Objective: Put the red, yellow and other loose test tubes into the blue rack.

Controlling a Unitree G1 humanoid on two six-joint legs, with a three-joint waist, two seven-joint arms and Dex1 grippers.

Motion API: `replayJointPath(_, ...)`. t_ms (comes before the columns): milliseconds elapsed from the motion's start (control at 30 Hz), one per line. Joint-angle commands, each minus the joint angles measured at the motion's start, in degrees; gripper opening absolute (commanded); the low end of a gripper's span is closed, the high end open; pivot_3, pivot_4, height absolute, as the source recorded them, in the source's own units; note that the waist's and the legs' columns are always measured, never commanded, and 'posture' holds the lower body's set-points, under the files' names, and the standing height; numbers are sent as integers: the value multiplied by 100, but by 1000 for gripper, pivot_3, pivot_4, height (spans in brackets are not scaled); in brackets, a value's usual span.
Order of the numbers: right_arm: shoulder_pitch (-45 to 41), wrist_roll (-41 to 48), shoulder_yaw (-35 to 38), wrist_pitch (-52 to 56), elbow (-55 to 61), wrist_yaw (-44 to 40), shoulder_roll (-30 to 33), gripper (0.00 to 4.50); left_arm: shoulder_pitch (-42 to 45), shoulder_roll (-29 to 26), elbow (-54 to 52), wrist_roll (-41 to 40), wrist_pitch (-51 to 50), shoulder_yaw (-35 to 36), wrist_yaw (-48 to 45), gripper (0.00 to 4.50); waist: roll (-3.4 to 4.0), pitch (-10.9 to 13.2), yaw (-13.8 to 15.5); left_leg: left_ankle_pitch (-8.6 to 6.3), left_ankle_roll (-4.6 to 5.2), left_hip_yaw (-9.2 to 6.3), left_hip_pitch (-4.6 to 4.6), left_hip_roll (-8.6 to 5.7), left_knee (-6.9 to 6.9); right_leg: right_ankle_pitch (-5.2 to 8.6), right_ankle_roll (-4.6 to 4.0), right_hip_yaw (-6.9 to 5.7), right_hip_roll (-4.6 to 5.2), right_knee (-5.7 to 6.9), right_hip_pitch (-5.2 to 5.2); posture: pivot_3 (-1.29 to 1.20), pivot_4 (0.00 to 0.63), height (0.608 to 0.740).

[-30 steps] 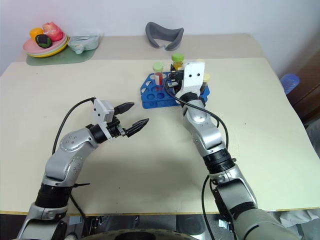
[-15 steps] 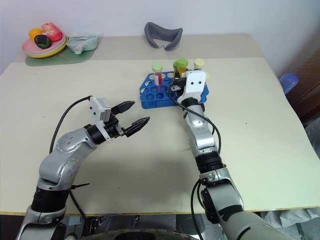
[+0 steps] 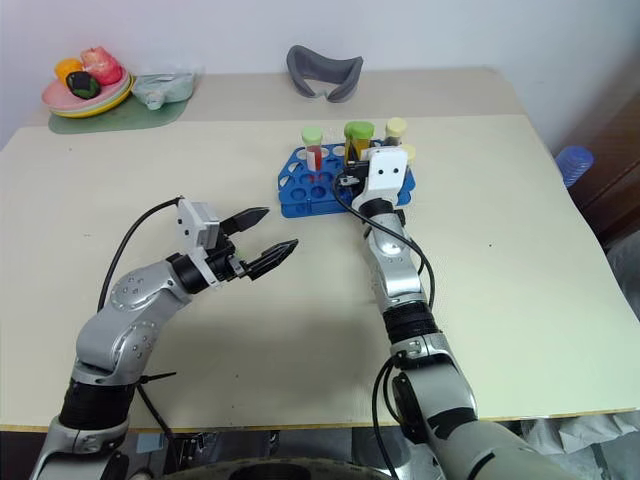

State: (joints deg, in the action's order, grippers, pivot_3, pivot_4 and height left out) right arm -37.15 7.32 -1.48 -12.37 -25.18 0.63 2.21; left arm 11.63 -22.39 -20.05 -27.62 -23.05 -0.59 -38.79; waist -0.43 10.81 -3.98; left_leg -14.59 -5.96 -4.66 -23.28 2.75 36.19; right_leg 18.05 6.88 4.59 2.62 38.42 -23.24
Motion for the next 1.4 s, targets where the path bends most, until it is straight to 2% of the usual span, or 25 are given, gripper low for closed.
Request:
replayJointPath(33,-97,-77,137,-149,-42,-28,-44,777,-46,-1,-72,-16,194,80,-43,4500,0,0,-1,0,0,0,0,0,0,0,0,0,0,0,0,0,150,740)
replayJointPath(133,-56,-37,136,-180,18,-153,-63,777,-72,4,-55,-5,229,77,-32,4500,0,0,-1,0,0,0,0,0,0,0,0,0,0,0,0,0,150,740)
replayJointPath(367,69,-89,116,-45,833,-263,-39,4166,-64,-31,-112,45,165,75,84,4500,0,0,-8,0,0,0,2,0,0,0,0,0,0,6,-1,0,150,740)
replayJointPath(600,207,21,79,614,2121,-586,155,4166,-10,-131,-191,15,7,110,128,4500,0,0,-3,-1,1,-2,2,0,-1,0,0,0,0,7,-1,0,150,740)
replayJointPath(667,215,104,81,929,2545,-812,342,4166,63,-313,-235,126,-200,105,218,4500,0,0,-1,-3,6,-2,2,0,0,0,0,0,0,7,-1,0,150,740)
replayJointPath(767,330,429,46,1732,3317,-1613,1006,4166,338,-997,-380,439,-1110,60,452,4500,1,1,2,-7,12,-4,1,-1,0,0,0,-1,-1,9,-1,0,150,740)
replayJointPath(833,553,994,11,2485,3807,-2370,1561,4166,647,-1425,-466,444,-1947,55,601,4500,1,1,13,-7,13,-6,2,-2,0,0,0,-1,-1,7,0,0,150,740)
replayJointPath(900,909,1511,-113,3126,4378,-3303,2308,4166,1017,-1766,-499,344,-2858,37,705,4500,-1,2,33,-8,14,-10,0,-3,0,1,1,-4,-1,3,5,0,150,740)
replayJointPath(967,1210,1764,-215,3482,4784,-3916,2896,4166,1350,-2099,-598,354,-3297,-126,598,4500,-2,2,28,-12,21,-13,-1,-4,1,1,1,-7,0,-7,9,0,150,740)
replayJointPath(1033,1483,1935,-291,3750,5036,-4289,3268,4166,1882,-2506,-546,357,-4209,-541,489,4500,-4,4,17,-14,24,-13,-1,-4,0,1,1,-6,-2,-8,10,0,150,740)
replayJointPath(1100,1610,1991,-342,3864,5147,-4455,3398,4166,2303,-2590,-342,267,-4870,-740,457,4500,-4,4,-9,-14,25,-13,1,-3,1,1,1,-5,-5,-6,10,0,150,740)
replayJointPath(1167,1751,1917,-511,3871,5275,-4613,3465,4166,3042,-2849,-5,255,-5607,-1493,178,4500,-8,5,-6,-14,24,-11,6,-3,4,1,1,-3,-7,0,10,0,150,740)
replayJointPath(1267,1764,1896,-629,3955,5353,-4648,3407,4166,3693,-2987,341,240,-5798,-2207,-271,4500,-8,6,-3,-13,24,-13,4,-3,4,1,1,-3,-10,-1,11,0,150,740)
replayJointPath(1400,1737,1845,-686,3992,5408,-4655,3395,4166,4143,-3144,742,681,-5497,-3186,-550,4500,-8,6,11,-13,23,-13,-1,-3,4,2,2,-5,-8,-8,9,0,150,740)
